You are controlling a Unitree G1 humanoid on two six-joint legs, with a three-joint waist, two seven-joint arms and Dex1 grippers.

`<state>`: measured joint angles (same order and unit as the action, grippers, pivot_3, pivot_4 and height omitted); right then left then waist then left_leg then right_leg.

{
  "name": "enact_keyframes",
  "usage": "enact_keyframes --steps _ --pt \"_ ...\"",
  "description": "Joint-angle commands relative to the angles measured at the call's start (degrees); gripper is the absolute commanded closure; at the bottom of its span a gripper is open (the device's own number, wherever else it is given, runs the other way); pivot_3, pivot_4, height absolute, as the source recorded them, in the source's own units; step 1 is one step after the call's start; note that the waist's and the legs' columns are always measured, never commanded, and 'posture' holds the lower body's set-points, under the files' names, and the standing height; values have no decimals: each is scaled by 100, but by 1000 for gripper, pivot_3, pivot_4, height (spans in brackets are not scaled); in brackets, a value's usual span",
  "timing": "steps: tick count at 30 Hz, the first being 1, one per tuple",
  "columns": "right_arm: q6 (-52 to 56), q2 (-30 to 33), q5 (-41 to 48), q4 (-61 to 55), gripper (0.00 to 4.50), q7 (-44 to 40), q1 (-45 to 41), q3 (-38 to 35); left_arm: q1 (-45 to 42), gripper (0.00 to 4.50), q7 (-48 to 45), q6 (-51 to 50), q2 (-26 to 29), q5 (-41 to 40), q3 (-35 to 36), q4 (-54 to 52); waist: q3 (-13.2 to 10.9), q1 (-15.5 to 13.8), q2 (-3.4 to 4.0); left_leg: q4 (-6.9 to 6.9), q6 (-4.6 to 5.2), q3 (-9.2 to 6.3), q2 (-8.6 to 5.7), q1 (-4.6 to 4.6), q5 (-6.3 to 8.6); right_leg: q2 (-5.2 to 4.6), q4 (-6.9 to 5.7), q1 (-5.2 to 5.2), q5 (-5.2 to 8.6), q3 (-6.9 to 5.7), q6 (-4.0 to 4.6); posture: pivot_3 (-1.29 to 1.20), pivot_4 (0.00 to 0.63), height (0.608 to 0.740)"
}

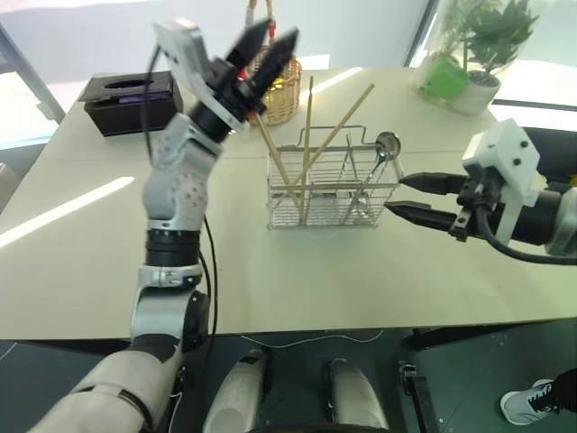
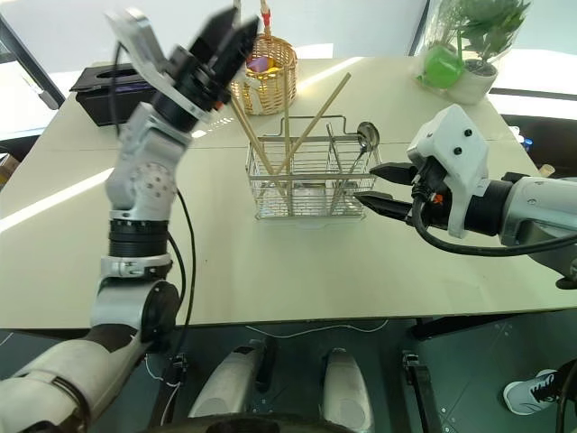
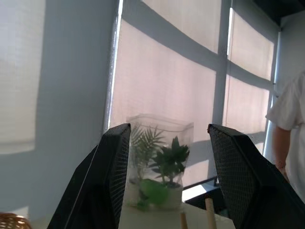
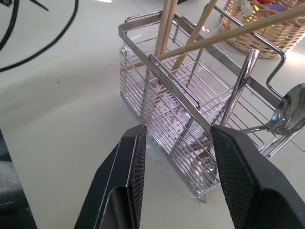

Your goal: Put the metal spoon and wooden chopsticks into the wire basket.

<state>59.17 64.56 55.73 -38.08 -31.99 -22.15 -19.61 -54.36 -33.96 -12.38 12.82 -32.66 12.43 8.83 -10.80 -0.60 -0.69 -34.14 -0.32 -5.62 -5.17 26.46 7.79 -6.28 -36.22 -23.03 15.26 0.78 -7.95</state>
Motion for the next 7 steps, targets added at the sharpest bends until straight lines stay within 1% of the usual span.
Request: enact_keyframes --steps 1,2,4,5,7 --pt "-437 -168 -744 275 2331 311 162 -48 27 2649 407 -209 400 5 334 -294 0 -9 0 0 0 0 0 0 0 1 0 0 0 0 0 0 150 740" --pt "-587 -252 -991 397 2331 409 237 -25 95 3061 508 -311 507 -30 408 -350 0 -10 0 -1 0 1 -1 0 0 1 0 1 0 1 0 0 150 740" --pt "-962 -481 -1556 697 2331 662 374 54 333 4097 747 -626 743 -76 540 -511 1 -14 0 -2 0 2 -1 -1 0 2 0 2 0 3 0 0 150 740" --pt "-1119 -595 -1773 824 2331 746 409 94 462 4458 819 -753 818 -136 596 -603 1 -14 0 -1 0 4 -2 -1 0 1 -1 1 0 5 0 0 150 740" --pt "-1444 -954 -2199 1113 2331 1038 474 145 885 4458 1092 -918 1016 72 626 -845 0 -17 1 0 -1 5 -2 -1 -1 2 -5 -1 -1 7 -1 0 150 740"
